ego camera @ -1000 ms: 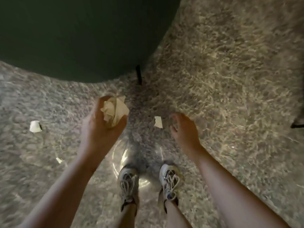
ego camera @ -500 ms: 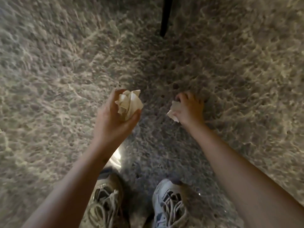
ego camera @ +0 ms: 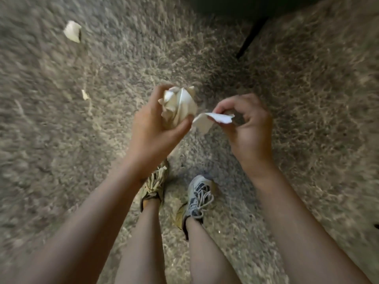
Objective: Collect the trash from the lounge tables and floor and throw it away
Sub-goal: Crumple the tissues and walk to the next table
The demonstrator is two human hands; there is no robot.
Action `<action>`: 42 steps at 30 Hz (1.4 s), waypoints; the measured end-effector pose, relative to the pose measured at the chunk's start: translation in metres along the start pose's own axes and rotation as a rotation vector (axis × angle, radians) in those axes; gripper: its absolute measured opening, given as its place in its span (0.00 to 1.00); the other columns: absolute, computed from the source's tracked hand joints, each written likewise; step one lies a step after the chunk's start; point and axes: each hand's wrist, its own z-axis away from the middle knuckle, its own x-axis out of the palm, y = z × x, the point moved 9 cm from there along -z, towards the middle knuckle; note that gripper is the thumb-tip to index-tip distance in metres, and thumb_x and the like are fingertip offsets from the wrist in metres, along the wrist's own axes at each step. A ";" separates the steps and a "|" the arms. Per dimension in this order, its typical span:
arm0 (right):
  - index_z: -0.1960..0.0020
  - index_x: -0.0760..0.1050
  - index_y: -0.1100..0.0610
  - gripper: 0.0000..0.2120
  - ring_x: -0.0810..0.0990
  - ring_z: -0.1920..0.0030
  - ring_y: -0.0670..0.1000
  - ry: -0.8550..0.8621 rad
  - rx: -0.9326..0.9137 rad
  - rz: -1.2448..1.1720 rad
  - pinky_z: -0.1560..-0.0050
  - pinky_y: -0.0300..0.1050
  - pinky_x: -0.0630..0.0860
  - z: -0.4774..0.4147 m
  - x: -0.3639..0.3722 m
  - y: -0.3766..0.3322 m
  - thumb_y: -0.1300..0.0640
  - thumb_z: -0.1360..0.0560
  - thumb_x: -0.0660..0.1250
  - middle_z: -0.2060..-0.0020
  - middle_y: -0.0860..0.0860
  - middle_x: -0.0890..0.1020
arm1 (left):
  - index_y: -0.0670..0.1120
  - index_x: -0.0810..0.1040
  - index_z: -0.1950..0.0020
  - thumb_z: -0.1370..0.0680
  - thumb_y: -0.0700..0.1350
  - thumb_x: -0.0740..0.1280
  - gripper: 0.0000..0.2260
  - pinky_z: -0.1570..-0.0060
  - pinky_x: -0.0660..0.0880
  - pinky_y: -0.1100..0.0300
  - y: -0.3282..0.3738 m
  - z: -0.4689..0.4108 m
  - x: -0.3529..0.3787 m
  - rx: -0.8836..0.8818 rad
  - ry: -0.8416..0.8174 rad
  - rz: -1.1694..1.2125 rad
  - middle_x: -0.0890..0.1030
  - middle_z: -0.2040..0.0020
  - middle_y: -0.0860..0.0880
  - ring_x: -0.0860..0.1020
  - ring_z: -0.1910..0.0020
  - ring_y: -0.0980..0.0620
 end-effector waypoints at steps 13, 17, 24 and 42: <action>0.62 0.79 0.58 0.05 0.75 0.68 0.42 -0.361 -0.140 -0.043 0.65 0.33 0.69 -0.031 0.011 -0.238 0.58 0.33 0.74 0.68 0.46 0.80 | 0.53 0.70 0.42 0.30 0.49 0.71 0.18 0.63 0.74 0.67 0.125 0.077 -0.197 0.041 0.197 0.257 0.80 0.57 0.57 0.78 0.62 0.62; 0.57 0.75 0.58 0.05 0.76 0.67 0.39 -0.462 -0.234 0.011 0.66 0.29 0.68 -0.029 0.046 -0.282 0.61 0.29 0.71 0.70 0.42 0.77 | 0.54 0.71 0.42 0.30 0.48 0.73 0.19 0.62 0.74 0.66 0.111 0.094 -0.248 0.024 0.262 0.259 0.80 0.58 0.57 0.78 0.62 0.61; 0.57 0.69 0.53 0.10 0.74 0.68 0.36 -0.637 -0.286 0.109 0.67 0.26 0.67 -0.018 0.140 -0.327 0.62 0.29 0.70 0.70 0.41 0.75 | 0.56 0.71 0.43 0.33 0.50 0.75 0.22 0.59 0.79 0.57 0.052 0.102 -0.300 -0.048 0.294 0.297 0.81 0.54 0.56 0.80 0.58 0.58; 0.47 0.73 0.56 0.13 0.77 0.50 0.54 -0.650 -0.130 0.523 0.46 0.52 0.71 -0.085 0.393 -0.306 0.55 0.29 0.71 0.54 0.51 0.81 | 0.55 0.71 0.48 0.34 0.45 0.75 0.20 0.66 0.71 0.71 -0.153 0.069 -0.530 -0.312 0.663 0.036 0.77 0.64 0.61 0.77 0.65 0.60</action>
